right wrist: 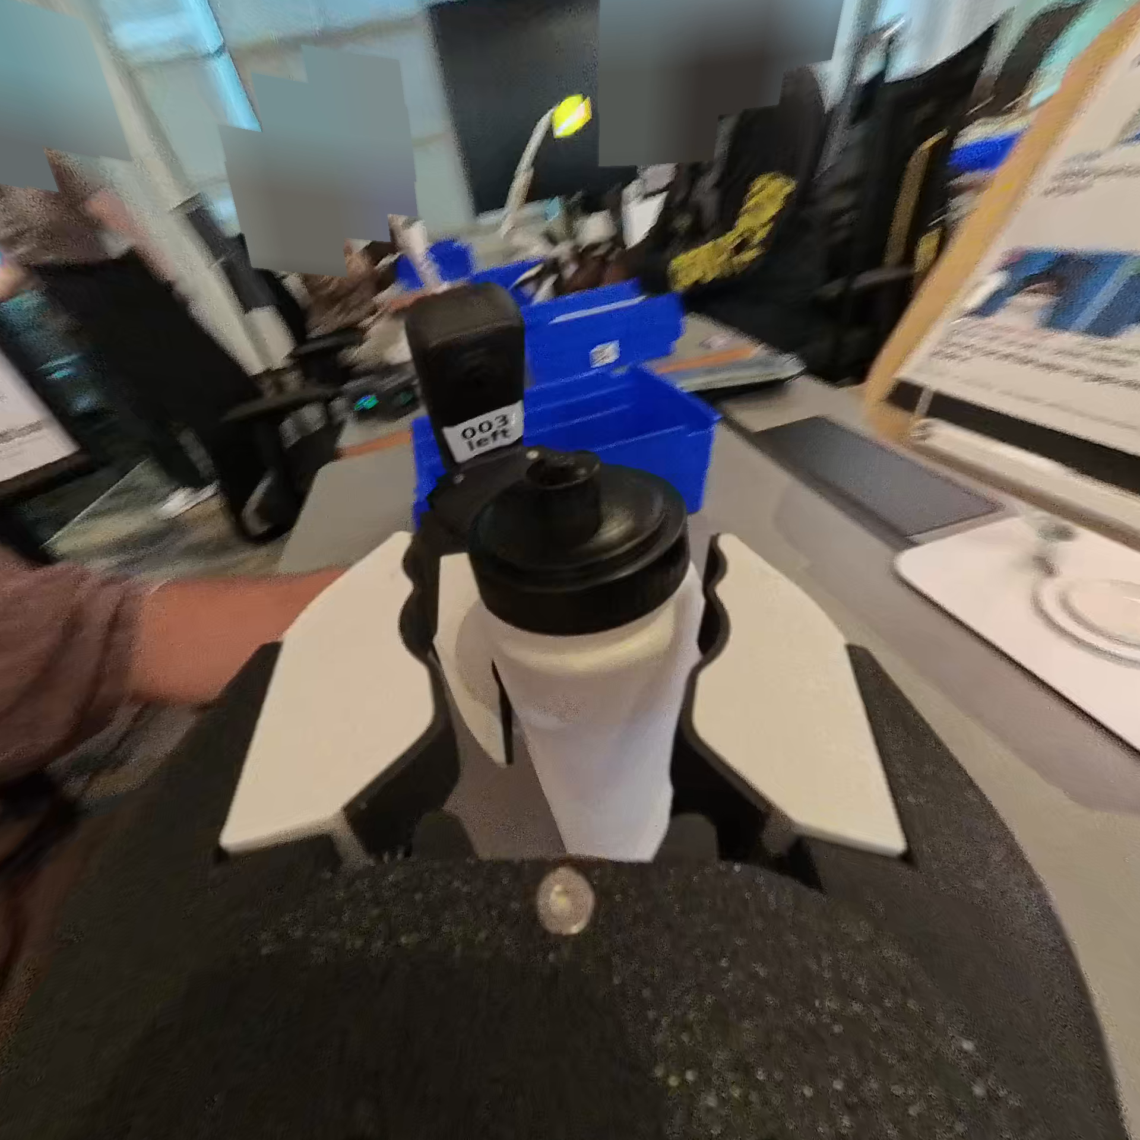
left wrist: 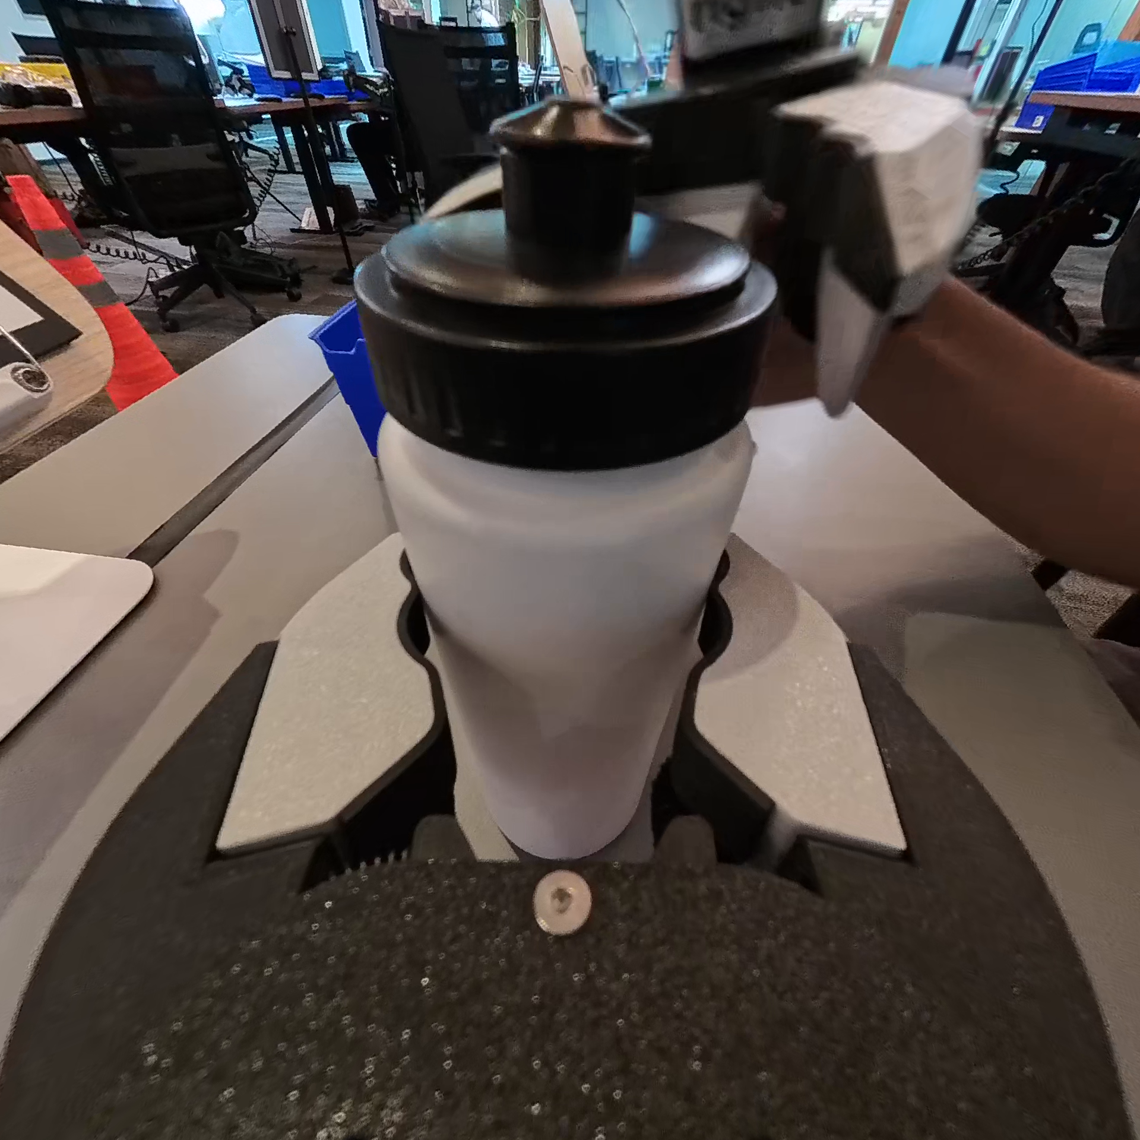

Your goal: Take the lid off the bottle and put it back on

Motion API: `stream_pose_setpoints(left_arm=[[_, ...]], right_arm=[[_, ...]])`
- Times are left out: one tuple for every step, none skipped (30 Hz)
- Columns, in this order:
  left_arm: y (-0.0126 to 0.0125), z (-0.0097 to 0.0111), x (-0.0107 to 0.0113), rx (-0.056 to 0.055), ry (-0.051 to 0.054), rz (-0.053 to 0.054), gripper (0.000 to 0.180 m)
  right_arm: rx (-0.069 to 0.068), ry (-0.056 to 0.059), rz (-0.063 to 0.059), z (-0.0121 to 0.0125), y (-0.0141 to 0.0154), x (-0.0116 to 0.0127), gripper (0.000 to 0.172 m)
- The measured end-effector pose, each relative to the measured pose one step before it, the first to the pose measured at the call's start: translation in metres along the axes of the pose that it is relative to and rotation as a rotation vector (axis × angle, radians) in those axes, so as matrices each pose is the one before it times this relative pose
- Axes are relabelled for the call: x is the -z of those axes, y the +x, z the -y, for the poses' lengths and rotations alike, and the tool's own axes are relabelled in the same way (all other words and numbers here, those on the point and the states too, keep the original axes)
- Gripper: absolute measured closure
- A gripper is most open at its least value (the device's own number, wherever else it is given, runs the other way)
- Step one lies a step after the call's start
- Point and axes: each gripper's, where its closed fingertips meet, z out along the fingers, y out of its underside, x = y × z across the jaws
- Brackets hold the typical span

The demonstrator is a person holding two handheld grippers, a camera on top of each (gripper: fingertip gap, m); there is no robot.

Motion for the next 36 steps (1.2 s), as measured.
stream_pose_setpoints(left_arm=[[0.00008,-0.00004,0.00011,0.0009,0.0008,0.0000,0.094],[0.00028,0.00004,0.00003,-0.0003,0.0004,0.0000,0.094],[0.00038,0.00005,-0.00009,-0.0008,0.0004,0.0005,0.094],[0.00040,-0.00007,-0.00001,-0.0010,0.0004,0.0003,0.094],[0.00029,0.00002,-0.00006,-0.0008,0.0001,0.0004,0.094],[0.00035,-0.00003,0.00006,-0.0003,-0.0001,0.0003,0.094],[0.00015,0.00006,0.00011,0.0001,-0.0002,0.0005,0.094],[0.00014,-0.00003,0.00008,0.0003,-0.0001,0.0007,0.094],[0.00016,-0.00005,0.00008,0.0000,-0.0002,0.0012,0.094],[-0.00004,-0.00003,0.00016,0.0016,-0.0008,0.0020,0.094],[-0.00042,-0.00008,0.00036,0.0045,-0.0001,0.0013,0.094],[-0.00041,-0.00002,0.00062,0.0042,0.0018,-0.0009,0.094],[-0.00019,0.00005,0.00057,0.0027,0.0023,-0.0018,0.094],[-0.00006,0.00001,0.00046,0.0017,0.0009,-0.0012,0.094],[0.00010,-0.00006,0.00038,-0.0005,0.0002,-0.0007,0.094],[0.00001,-0.00002,0.00027,0.0000,0.0004,0.0002,0.094],[0.00030,0.00003,0.00014,0.0006,0.0005,-0.0010,0.094],[0.00041,-0.00005,0.00017,-0.0004,0.0000,-0.0017,0.094],[0.00044,0.00002,0.00036,-0.0009,-0.0009,-0.0013,0.094],[0.00065,-0.00007,0.00031,-0.0017,-0.0008,-0.0018,0.094],[0.00078,-0.00004,0.00008,-0.0032,-0.0009,-0.0008,0.094],[0.00069,-0.00007,-0.00026,-0.0031,-0.0018,0.0004,0.094],[0.00063,-0.00007,-0.00050,-0.0021,-0.0024,0.0003,0.094],[0.00055,0.00006,-0.00063,-0.0015,-0.0015,-0.0003,0.094],[0.00036,0.00002,-0.00032,-0.0014,-0.0004,0.0000,0.094],[0.00016,0.00003,0.00004,0.0001,-0.0005,0.0004,0.094],[0.00014,0.00002,0.00023,0.0010,-0.0002,-0.0003,0.094],[-0.00001,-0.00008,0.00025,0.0014,0.0006,-0.0004,0.094],[-0.00014,0.00010,0.00024,0.0025,0.0013,-0.0003,0.094],[-0.00014,0.00003,0.00021,0.0023,0.0015,-0.0005,0.094],[-0.00007,-0.00003,0.00022,0.0012,0.0010,-0.0001,0.094],[0.00011,0.00002,0.00006,0.0003,0.0003,0.0002,0.094],[0.00009,0.00006,0.00004,0.0000,0.0006,0.0001,0.094],[0.00024,0.00014,0.00006,-0.0004,0.0014,0.0004,0.094],[0.00009,0.00005,-0.00013,-0.0006,0.0021,0.0013,0.094],[0.00016,0.00017,-0.00005,-0.0004,0.0024,0.0018,0.094]], right_arm=[[0.0092,0.0502,-0.0811,-0.00008,-0.00134,0.00252,0.084],[0.0125,0.0572,-0.0878,-0.00037,-0.00113,0.00267,0.082],[0.0160,0.0534,-0.0851,-0.00075,-0.00185,0.00311,0.079],[0.0136,0.0365,-0.0836,-0.00228,-0.00132,0.00295,0.080],[0.0031,0.0198,-0.1060,-0.00308,0.00364,0.00265,0.080],[-0.0062,0.0119,-0.1037,-0.00248,0.00517,0.00191,0.081],[-0.0164,0.0105,-0.0630,-0.00127,0.00164,0.00007,0.081],[-0.0157,0.0112,-0.0390,0.00117,0.00055,-0.00120,0.081],[-0.0085,0.0015,-0.0626,0.00106,0.00585,-0.00157,0.081],[0.0030,-0.0021,-0.0388,0.00142,0.00391,-0.00278,0.078],[0.0068,-0.0014,-0.0011,0.00205,-0.00090,-0.00373,0.078],[-0.0008,-0.0173,0.0044,-0.00022,-0.00181,-0.00382,0.079],[0.0057,-0.0197,0.0238,-0.00036,-0.00467,-0.00301,0.086],[0.0138,-0.0168,0.0408,0.00034,-0.00675,-0.00157,0.098],[0.0172,-0.0172,0.0283,0.00039,-0.00414,-0.00067,0.105],[0.0214,-0.0204,0.0068,-0.00035,0.00043,-0.00024,0.105],[0.0173,-0.0201,0.0247,-0.00075,0.00001,-0.00019,0.105],[-0.0060,-0.0099,0.0405,0.00029,-0.00028,0.00011,0.105],[-0.0112,-0.0034,0.0558,0.00072,-0.00056,-0.00002,0.105],[-0.0172,-0.0087,0.0707,0.00015,-0.00077,0.00008,0.105],[-0.0150,-0.0128,0.0822,0.00058,-0.00094,0.00047,0.106],[-0.0092,-0.0114,0.0901,0.00106,-0.00127,0.00069,0.105],[-0.0106,-0.0091,0.0827,0.00115,0.00062,0.00074,0.105],[-0.0248,-0.0062,0.0795,0.00173,0.00085,0.00069,0.105],[-0.0296,-0.0014,0.0776,0.00317,-0.00001,0.00080,0.105],[-0.0231,0.0076,0.0657,0.00500,-0.00007,0.00136,0.105],[-0.0071,0.0151,0.0360,0.00641,0.00148,0.00147,0.105],[0.0103,0.0138,0.0347,0.00663,-0.00085,0.00110,0.105],[0.0145,0.0080,0.0288,0.00567,-0.00220,0.00016,0.106],[0.0183,-0.0009,0.0081,0.00444,-0.00122,-0.00040,0.105],[0.0231,-0.0084,-0.0109,0.00305,-0.00059,-0.00073,0.105],[0.0279,-0.0124,-0.0113,0.00201,-0.00254,-0.00089,0.105],[0.0295,-0.0018,-0.0152,0.00303,-0.00373,-0.00044,0.105],[0.0296,0.0060,-0.0245,0.00369,-0.00398,-0.00029,0.105],[0.0309,-0.0086,-0.0335,0.00170,-0.00396,0.00025,0.105],[0.0435,-0.0124,-0.0622,0.00131,-0.00155,0.00170,0.105]])
